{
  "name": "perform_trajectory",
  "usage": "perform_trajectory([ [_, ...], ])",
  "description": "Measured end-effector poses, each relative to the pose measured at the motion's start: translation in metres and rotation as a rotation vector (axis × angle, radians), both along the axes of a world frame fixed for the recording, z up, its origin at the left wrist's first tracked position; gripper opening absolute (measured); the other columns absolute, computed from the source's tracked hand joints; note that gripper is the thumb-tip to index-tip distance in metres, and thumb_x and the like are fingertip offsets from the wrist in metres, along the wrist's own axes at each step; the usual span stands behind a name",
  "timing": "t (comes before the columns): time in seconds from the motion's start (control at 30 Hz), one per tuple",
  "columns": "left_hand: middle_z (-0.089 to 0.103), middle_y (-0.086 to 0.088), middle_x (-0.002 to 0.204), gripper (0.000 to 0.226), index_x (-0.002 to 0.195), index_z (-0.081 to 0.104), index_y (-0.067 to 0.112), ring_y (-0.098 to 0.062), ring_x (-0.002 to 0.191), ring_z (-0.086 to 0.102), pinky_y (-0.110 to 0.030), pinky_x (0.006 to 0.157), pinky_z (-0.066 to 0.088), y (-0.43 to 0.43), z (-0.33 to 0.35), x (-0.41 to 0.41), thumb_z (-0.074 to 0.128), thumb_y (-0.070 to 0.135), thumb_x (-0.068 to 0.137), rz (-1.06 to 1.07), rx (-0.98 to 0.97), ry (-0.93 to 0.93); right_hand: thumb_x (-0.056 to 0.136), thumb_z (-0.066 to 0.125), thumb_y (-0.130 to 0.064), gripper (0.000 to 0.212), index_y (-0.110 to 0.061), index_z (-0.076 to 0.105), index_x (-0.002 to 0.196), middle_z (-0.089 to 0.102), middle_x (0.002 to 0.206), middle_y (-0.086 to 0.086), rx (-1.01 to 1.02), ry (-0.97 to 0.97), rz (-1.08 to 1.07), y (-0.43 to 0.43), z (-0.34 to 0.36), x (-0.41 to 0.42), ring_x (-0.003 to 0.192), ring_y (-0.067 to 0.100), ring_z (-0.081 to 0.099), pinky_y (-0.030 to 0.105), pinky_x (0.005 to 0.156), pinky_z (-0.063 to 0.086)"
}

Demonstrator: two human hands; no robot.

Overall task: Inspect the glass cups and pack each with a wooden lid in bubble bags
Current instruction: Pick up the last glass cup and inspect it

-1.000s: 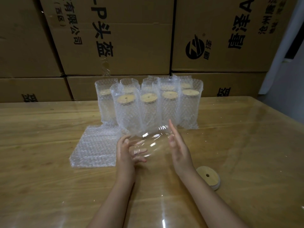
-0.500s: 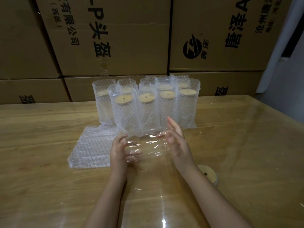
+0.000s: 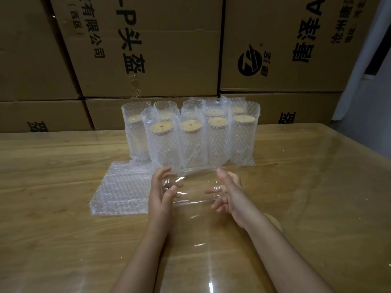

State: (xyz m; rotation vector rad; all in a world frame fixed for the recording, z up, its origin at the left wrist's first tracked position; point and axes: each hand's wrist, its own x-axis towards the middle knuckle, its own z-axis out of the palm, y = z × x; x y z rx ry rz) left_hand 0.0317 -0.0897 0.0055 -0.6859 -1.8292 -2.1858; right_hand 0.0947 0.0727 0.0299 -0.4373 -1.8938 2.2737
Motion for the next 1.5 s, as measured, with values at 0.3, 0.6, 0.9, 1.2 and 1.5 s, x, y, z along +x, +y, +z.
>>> perform_trajectory([
  [0.3,0.063,0.002,0.107,0.026,0.102,0.059,0.026,-0.016,0.091,0.067,-0.03,0.066,0.056,0.0,0.0,-0.015,0.053,0.033,0.078,-0.103,0.234,-0.33,0.066,0.065,-0.058,0.075,-0.036,0.039,0.133,0.047,0.133,0.003,0.204,0.229,0.087,0.001,-0.008,-0.003,0.064,0.027,0.068,0.026,0.057,0.051],
  [0.6,0.066,-0.004,0.109,0.023,0.096,0.065,0.021,-0.026,0.093,0.064,-0.042,0.072,0.056,-0.007,0.003,-0.019,0.06,0.029,0.075,-0.315,0.406,-0.674,0.064,0.063,-0.043,0.066,-0.066,0.036,0.119,0.045,0.121,-0.027,0.659,0.435,0.066,-0.007,0.0,0.01,0.075,0.003,0.06,0.02,0.07,0.052],
  [0.9,0.072,-0.015,0.101,0.044,0.114,0.064,0.009,-0.031,0.074,0.071,-0.04,0.061,0.057,-0.012,0.008,-0.016,0.047,0.038,0.085,-0.564,0.253,-0.964,0.07,0.07,-0.041,0.076,-0.028,0.035,0.137,0.046,0.136,0.0,1.08,0.831,-0.075,-0.016,0.007,0.017,0.118,0.011,0.052,0.033,0.088,0.053],
  [1.2,0.067,0.007,0.117,0.035,0.134,0.046,0.034,-0.014,0.1,0.068,-0.029,0.08,0.057,0.037,0.012,0.021,0.041,0.042,0.099,-0.236,-0.1,-0.257,0.083,0.051,-0.057,0.042,-0.044,0.046,0.123,0.058,0.125,-0.011,0.302,0.586,-0.354,-0.025,0.035,-0.012,0.105,-0.001,0.061,0.025,0.09,0.051],
  [1.5,0.072,0.001,0.105,0.071,0.121,0.056,0.031,-0.015,0.089,0.072,-0.033,0.076,0.059,0.024,0.041,0.018,0.061,0.072,0.064,-0.21,-0.155,-0.299,0.093,0.031,-0.057,0.043,-0.057,0.024,0.135,0.027,0.151,-0.015,0.647,0.536,-0.136,-0.036,0.037,-0.016,0.131,-0.012,0.031,0.01,0.101,0.032],
])
